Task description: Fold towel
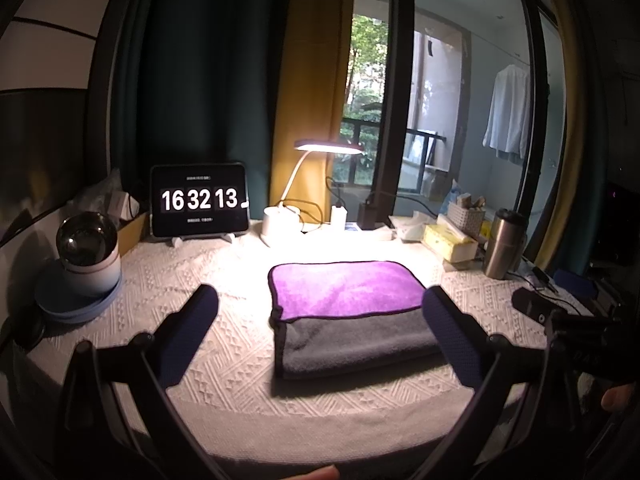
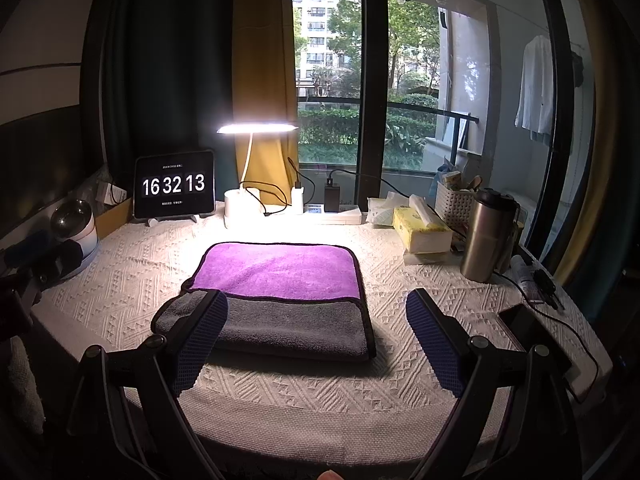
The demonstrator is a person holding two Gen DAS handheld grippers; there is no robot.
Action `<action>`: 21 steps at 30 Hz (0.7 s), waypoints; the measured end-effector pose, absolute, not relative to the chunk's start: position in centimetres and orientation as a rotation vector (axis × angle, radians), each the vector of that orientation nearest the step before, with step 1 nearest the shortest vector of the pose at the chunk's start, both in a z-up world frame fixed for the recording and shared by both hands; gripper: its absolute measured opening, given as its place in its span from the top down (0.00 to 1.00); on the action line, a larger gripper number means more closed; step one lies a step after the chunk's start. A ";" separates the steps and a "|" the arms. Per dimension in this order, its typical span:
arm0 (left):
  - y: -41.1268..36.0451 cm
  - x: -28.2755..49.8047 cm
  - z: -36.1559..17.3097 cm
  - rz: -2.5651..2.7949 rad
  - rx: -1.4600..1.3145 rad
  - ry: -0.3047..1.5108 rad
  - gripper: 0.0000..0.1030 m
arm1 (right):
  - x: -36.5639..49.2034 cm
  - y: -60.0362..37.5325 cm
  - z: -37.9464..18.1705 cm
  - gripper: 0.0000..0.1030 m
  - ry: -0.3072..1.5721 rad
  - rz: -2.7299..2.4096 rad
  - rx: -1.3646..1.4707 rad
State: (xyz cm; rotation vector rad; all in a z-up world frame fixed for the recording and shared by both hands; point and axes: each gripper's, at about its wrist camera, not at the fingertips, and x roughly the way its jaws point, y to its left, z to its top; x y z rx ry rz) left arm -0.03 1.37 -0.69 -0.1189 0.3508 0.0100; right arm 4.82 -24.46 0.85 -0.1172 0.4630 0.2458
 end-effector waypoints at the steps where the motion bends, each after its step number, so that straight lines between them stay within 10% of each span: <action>1: 1.4 0.0 -0.7 0.011 -0.119 0.350 0.00 | 4.8 -24.4 0.8 0.10 0.463 0.246 -0.117; 21: 1.6 -0.1 -0.7 0.014 -0.120 0.351 0.00 | 4.8 -24.5 0.8 0.10 0.464 0.247 -0.112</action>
